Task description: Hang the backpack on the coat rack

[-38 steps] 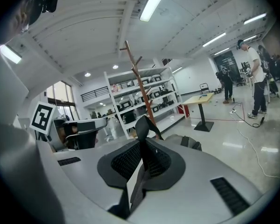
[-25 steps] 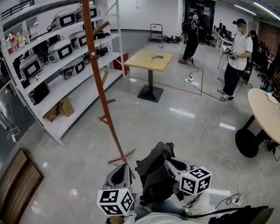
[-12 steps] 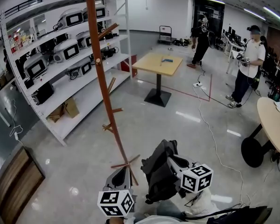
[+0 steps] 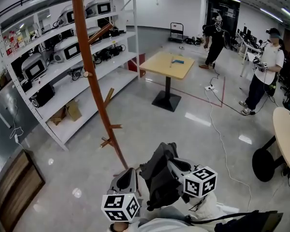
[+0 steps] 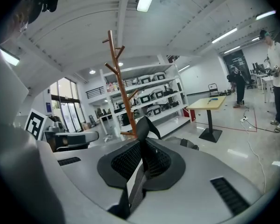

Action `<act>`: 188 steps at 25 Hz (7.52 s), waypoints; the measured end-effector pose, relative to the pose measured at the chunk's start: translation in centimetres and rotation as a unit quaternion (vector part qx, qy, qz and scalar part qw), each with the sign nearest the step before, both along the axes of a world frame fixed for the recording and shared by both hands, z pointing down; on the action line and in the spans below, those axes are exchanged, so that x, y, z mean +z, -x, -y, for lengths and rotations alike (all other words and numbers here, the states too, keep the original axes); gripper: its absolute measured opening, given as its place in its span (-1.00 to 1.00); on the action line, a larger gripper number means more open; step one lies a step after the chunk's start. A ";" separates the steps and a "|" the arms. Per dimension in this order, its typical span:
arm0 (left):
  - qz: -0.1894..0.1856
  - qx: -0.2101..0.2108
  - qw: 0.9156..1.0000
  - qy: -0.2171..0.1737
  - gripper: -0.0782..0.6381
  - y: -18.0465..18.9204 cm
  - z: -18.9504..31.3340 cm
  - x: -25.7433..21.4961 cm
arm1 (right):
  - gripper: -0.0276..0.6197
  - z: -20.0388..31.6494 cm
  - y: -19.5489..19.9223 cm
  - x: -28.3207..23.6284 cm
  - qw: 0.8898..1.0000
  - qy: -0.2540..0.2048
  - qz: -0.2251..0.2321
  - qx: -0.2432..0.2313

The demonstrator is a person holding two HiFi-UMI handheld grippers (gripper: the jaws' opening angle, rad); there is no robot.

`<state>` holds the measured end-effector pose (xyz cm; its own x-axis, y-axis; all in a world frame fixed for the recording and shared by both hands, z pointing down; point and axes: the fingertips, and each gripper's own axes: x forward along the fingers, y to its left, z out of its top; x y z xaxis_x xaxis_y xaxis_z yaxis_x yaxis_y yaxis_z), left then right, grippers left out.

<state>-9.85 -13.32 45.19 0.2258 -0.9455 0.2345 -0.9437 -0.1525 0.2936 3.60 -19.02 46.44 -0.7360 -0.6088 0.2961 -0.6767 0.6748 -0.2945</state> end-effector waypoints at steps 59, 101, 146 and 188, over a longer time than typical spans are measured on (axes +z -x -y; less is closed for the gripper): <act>-0.018 -0.203 0.977 -0.070 -0.77 8.8 13.2 -6.2 | -0.84 24.8 21.6 -13.1 0.956 -0.102 -0.017 -0.274; -0.038 -0.238 0.970 -0.031 -0.77 10.9 11.0 -3.2 | -0.84 16.3 26.8 -8.2 0.909 -0.150 -0.075 -0.382; -0.007 -0.209 0.978 -0.002 -0.77 7.2 9.7 -2.5 | -0.65 19.9 11.7 -4.4 0.982 -0.028 0.031 -0.185; 0.048 -0.076 0.995 -0.049 -0.77 4.7 1.0 -2.9 | -0.87 1.2 11.6 0.0 1.000 -0.003 0.027 -0.006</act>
